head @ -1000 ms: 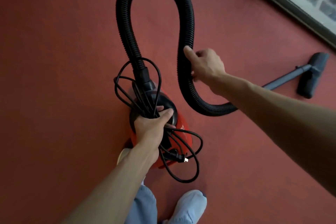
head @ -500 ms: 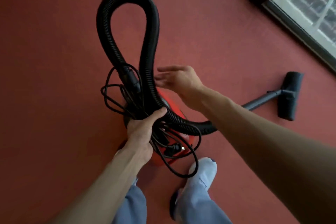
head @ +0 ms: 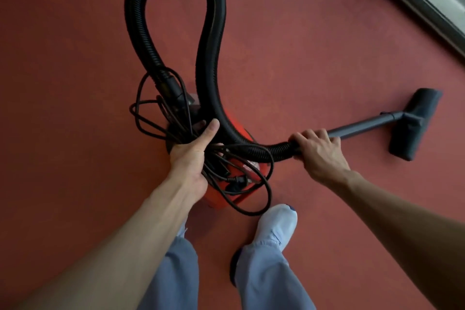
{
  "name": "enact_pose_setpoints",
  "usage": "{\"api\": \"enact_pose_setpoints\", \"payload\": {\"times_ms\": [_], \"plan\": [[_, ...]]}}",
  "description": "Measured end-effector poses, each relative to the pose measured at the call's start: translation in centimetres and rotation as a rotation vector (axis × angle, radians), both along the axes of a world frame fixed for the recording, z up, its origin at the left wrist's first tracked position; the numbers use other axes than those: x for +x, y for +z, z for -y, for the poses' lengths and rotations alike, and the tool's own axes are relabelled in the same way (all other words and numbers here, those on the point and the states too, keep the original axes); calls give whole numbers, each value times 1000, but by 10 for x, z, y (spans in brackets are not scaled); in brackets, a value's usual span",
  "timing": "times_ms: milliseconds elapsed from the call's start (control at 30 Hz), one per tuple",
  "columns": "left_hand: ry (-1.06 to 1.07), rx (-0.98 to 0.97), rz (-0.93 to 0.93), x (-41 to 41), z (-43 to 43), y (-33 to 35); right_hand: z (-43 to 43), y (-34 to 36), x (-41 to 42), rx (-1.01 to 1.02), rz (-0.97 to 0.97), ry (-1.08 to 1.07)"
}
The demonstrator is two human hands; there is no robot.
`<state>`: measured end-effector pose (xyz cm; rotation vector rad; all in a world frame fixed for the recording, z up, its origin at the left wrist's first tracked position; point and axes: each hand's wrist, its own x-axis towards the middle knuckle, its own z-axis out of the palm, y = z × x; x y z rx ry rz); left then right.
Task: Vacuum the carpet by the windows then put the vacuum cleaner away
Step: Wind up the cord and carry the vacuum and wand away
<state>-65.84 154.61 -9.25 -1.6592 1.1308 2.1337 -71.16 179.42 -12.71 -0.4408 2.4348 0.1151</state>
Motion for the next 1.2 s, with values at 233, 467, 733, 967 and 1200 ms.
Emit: {"api": "enact_pose_setpoints", "payload": {"times_ms": [233, 467, 733, 967, 1200], "plan": [[-56, -56, -44, -2, -22, 4, 49, 49, -49, -299, -163, -66], [7, 2, -71, -4, -35, 14, 117, 60, -41, -448, -2, -270], [47, -44, 5, 4, -32, -6, 104, 43, -27, -607, 348, -485], [30, -53, 75, 1, -33, -9, 60, 24, -11, -287, 550, -415], [40, -42, 132, 18, 1, 21, 34, 50, 1, -301, 249, -362]]}}
